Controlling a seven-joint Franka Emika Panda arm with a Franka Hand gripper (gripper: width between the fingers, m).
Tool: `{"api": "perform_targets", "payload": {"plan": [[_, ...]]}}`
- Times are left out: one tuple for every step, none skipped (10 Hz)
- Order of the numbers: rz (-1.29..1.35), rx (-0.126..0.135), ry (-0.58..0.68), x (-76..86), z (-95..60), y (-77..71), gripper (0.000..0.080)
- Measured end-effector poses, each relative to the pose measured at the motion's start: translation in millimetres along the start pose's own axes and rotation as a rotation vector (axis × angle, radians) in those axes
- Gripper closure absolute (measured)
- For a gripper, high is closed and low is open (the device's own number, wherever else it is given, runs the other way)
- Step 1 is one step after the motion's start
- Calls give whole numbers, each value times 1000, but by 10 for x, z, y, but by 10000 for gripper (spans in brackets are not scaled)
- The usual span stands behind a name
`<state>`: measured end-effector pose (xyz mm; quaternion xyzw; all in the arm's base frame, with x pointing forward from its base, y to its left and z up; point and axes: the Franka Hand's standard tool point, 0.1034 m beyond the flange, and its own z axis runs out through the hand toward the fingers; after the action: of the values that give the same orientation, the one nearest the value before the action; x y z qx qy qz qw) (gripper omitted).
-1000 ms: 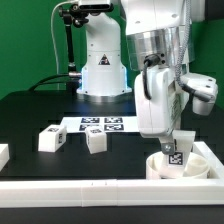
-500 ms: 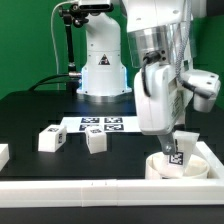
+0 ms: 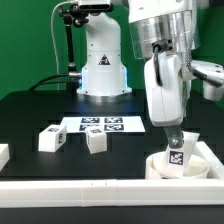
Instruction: Assemble stool
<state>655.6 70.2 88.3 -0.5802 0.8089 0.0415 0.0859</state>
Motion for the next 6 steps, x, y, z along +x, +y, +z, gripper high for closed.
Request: {"api": "perform_targets", "payload": {"plan": [[-112, 0, 2, 5, 2, 0, 151], [-212, -7, 5, 5, 3, 9, 151], [-367, -61, 18, -2, -2, 68, 151], [-487, -79, 26, -29, -25, 51, 151], [-595, -83, 31, -43, -47, 32, 151], [-720, -83, 31, -48, -66, 17, 151]]}}
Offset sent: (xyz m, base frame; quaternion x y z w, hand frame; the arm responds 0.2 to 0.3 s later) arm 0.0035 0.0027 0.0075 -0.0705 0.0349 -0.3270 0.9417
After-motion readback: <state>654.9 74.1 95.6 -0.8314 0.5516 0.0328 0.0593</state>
